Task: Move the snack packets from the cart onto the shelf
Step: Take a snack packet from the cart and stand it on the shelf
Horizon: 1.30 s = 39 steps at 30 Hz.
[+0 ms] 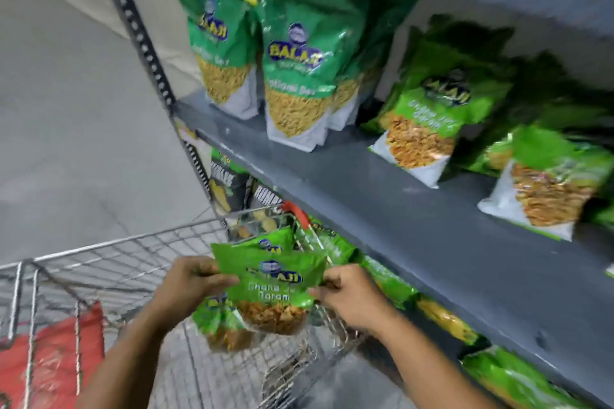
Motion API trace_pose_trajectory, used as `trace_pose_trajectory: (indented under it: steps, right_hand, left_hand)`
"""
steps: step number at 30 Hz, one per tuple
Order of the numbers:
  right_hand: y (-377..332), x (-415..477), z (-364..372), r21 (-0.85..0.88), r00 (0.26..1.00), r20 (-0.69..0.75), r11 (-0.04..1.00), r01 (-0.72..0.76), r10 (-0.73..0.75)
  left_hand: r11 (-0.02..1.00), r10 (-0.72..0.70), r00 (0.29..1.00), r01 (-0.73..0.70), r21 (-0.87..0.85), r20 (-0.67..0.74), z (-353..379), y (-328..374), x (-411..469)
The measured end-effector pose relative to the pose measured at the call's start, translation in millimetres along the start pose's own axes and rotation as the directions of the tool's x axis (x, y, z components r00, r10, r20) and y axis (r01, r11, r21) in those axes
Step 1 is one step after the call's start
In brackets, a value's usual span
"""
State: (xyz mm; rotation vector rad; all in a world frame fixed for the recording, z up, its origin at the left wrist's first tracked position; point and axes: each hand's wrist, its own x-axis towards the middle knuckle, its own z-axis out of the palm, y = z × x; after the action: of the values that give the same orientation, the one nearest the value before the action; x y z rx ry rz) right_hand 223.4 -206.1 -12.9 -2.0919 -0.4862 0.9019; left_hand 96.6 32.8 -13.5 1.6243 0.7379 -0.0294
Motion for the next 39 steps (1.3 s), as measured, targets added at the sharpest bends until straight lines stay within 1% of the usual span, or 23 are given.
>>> trace_pose_trajectory:
  steps: [1, 3, 5, 6, 8, 11, 13, 15, 17, 18, 19, 21, 25, 28, 31, 35, 39]
  right_hand:
    - [-8.9, -9.1, -14.4, 0.059, 0.999, -0.029, 0.998, 0.033, -0.031]
    - [-20.0, -17.1, -40.5, 0.176, 0.984, -0.149, 0.977, 0.121, -0.095]
    - [-31.8, -23.6, -64.5, 0.234, 0.953, -0.279, 0.955, 0.184, -0.116]
    - [-39.5, -27.9, -78.9, 0.262, 0.932, -0.341, 0.939, 0.221, -0.125]
    - [-51.2, -31.9, -106.8, 0.279, 0.881, -0.454, 0.918, 0.282, -0.133]
    - [-56.8, -26.9, -142.5, 0.246, 0.803, -0.579, 0.910, 0.334, -0.138]
    - [-51.6, -17.5, -160.8, 0.185, 0.750, -0.647, 0.925, 0.331, -0.138]
    - [-47.1, -10.5, -173.7, 0.142, 0.709, -0.695, 0.945, 0.294, -0.116]
    - [-41.5, -1.3, -182.6, 0.129, 0.673, -0.733, 0.950, 0.285, -0.102]
    - [-38.8, 3.4, -185.4, 0.128, 0.658, -0.747, 0.951, 0.282, -0.094]
    - [-36.6, 8.3, -188.1, 0.129, 0.650, -0.755, 0.952, 0.279, -0.088]
    - [-31.6, 17.2, -192.4, 0.144, 0.641, -0.765, 0.954, 0.264, -0.062]
    - [-23.5, 27.7, -201.4, 0.199, 0.615, -0.789, 0.954, 0.226, 0.019]
    - [-24.2, 28.2, -206.9, 0.208, 0.609, -0.792, 0.958, 0.199, 0.046]
    - [-25.3, 28.6, -209.0, 0.212, 0.602, -0.797, 0.959, 0.190, 0.056]
    - [-27.0, 26.3, -203.5, 0.214, 0.591, -0.805, 0.956, 0.201, 0.056]
    - [-26.8, 20.7, -196.7, 0.170, 0.580, -0.815, 0.961, 0.217, 0.013]
  left_hand:
    - [0.998, 0.067, 0.997, -0.066, -0.018, 0.026, 6.7, 32.0, -2.9]
    - [0.980, 0.197, 0.979, -0.196, -0.014, 0.060, 17.4, 91.2, -5.1]
    - [0.946, 0.321, 0.942, -0.324, 0.014, 0.095, 23.2, 131.1, 4.6]
    - [0.931, 0.359, 0.926, -0.364, 0.021, 0.120, 27.1, 149.3, 8.7]
    - [0.911, 0.406, 0.898, -0.412, 0.002, 0.169, 39.3, 179.1, 21.3]
    - [0.880, 0.469, 0.858, -0.474, -0.024, 0.209, 70.8, 214.3, 44.3]
    - [0.881, 0.468, 0.859, -0.472, -0.033, 0.210, 91.4, 227.4, 63.9]
    - [0.885, 0.460, 0.860, -0.464, -0.041, 0.222, 109.3, 234.0, 89.8]
    - [0.887, 0.458, 0.855, -0.456, -0.069, 0.242, 123.8, 238.8, 111.1]
    - [0.881, 0.472, 0.841, -0.465, -0.091, 0.264, 130.1, 237.2, 126.0]
    - [0.874, 0.484, 0.828, -0.476, -0.101, 0.282, 137.4, 234.1, 140.8]
    - [0.884, 0.464, 0.831, -0.457, -0.099, 0.305, 148.4, 228.4, 161.2]
    - [0.887, 0.461, 0.847, -0.429, -0.172, 0.264, 161.0, 241.7, 145.8]
    - [0.882, 0.468, 0.838, -0.421, -0.213, 0.281, 168.4, 242.9, 150.9]
    - [0.877, 0.473, 0.829, -0.414, -0.242, 0.298, 168.8, 240.7, 151.3]
    - [0.867, 0.483, 0.835, -0.412, -0.281, 0.264, 169.8, 232.9, 146.9]
    - [0.880, 0.452, 0.857, -0.382, -0.284, 0.247, 168.2, 229.1, 139.9]
